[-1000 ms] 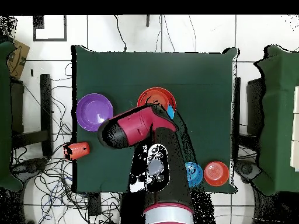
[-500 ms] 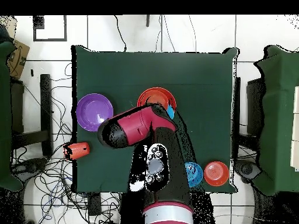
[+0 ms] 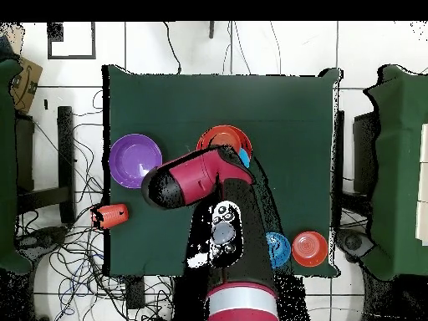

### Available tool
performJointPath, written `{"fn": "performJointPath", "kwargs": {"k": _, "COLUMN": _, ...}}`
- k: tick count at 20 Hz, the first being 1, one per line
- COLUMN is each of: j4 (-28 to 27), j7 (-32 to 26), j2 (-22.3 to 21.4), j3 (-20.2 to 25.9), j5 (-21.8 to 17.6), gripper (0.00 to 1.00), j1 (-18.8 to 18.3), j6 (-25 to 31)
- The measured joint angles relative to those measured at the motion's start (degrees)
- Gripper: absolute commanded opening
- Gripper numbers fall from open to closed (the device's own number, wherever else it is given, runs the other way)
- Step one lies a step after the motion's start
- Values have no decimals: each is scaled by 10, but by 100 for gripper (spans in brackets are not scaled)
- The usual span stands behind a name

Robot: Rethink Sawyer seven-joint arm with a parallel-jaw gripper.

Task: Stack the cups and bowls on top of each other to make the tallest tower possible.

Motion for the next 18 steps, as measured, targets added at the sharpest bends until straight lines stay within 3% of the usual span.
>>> {"fn": "performJointPath", "kwargs": {"k": 18, "j4": -2, "j7": 0, "j2": 7, "j3": -1, "j5": 1, "gripper": 0, "j1": 0, "j6": -6}}
